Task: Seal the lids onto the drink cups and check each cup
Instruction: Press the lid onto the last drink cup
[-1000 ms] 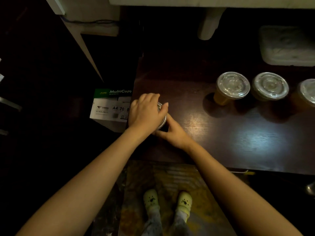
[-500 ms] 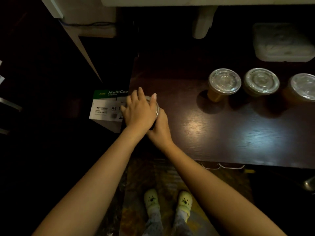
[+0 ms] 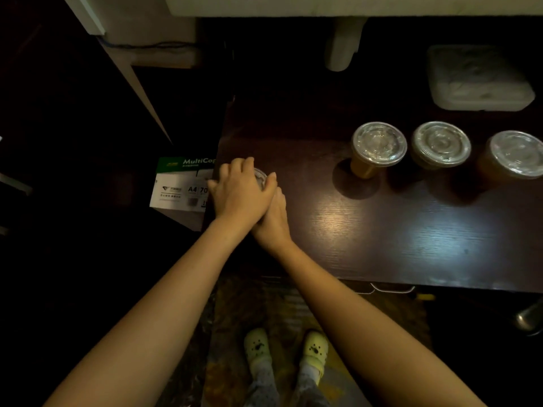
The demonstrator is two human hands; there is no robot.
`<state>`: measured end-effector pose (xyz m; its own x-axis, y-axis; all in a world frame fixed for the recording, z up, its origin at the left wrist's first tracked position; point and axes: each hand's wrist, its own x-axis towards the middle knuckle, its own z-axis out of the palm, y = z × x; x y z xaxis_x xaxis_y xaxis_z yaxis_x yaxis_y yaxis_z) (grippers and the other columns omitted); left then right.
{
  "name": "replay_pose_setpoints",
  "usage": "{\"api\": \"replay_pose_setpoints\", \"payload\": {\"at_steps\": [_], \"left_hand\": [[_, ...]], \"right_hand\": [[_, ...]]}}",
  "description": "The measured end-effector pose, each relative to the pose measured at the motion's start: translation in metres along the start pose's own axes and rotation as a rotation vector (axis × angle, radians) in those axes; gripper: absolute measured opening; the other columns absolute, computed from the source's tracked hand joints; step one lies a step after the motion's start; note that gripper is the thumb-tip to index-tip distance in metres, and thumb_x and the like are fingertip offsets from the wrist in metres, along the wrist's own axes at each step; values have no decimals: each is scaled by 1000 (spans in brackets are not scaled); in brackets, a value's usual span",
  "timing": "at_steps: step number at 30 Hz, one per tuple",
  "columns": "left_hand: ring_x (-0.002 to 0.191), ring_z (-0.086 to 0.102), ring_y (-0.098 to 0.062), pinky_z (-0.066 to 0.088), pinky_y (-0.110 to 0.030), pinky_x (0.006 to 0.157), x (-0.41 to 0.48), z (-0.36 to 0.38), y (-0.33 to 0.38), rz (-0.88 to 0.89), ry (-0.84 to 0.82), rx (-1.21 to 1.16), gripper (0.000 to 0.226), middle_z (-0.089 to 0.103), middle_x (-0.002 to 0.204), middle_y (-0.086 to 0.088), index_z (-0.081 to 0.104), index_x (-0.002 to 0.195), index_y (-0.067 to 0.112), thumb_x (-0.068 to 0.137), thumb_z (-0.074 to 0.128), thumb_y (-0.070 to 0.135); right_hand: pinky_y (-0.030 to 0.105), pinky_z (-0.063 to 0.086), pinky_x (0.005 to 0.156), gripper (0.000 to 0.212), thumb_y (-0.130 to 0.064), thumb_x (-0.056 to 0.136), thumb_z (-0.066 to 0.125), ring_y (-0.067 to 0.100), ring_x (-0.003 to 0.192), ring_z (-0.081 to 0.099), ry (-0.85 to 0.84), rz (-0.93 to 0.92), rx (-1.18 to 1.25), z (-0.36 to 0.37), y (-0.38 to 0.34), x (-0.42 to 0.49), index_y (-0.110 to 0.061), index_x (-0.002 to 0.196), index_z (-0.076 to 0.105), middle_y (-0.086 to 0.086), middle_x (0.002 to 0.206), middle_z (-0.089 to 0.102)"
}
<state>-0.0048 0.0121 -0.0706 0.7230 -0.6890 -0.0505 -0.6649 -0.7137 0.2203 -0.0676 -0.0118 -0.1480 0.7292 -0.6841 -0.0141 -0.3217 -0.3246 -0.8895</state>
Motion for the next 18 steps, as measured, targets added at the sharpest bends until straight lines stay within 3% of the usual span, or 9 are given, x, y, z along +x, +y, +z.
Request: {"api": "replay_pose_setpoints", "payload": {"at_steps": [2,5,10,14,18], "left_hand": [[132,33,-25,28,-51,102,1,1,0,6,17,-6,63,41,143,-4,35,139,15,89,37,52],[133,32,-23,28,-50,102,2,3,-3,25,29,-9,63,41,144,-3,36,139,14,89,38,51],[133,32,-23,28,-48,102,3,1,-1,43,25,3,63,41,144,-4,36,139,13,89,38,51],[135,30,-25,27,-47,105,6,-9,-3,91,-77,-8,65,38,146,-4,34,140,15,89,38,54],[133,34,-26,29,-46,108,10,-45,0,85,-124,-142,61,40,145,-5,39,138,20,89,40,55]], "right_hand": [[29,33,103,69,-35,78,63,18,117,43,-62,-62,47,-9,5,-2,-18,139,36,3,131,48],[42,37,109,76,-30,72,67,19,128,43,-146,-39,134,-21,13,3,-16,139,36,5,137,47],[41,48,99,59,-8,76,70,21,115,58,-195,27,193,-26,5,7,-4,130,49,11,123,62],[27,44,97,69,-9,74,76,20,120,54,-175,61,210,-36,-6,2,-9,135,44,8,129,58],[37,43,104,72,-20,70,80,16,121,51,-185,-1,235,-53,-27,0,-17,133,44,3,133,55]]}}
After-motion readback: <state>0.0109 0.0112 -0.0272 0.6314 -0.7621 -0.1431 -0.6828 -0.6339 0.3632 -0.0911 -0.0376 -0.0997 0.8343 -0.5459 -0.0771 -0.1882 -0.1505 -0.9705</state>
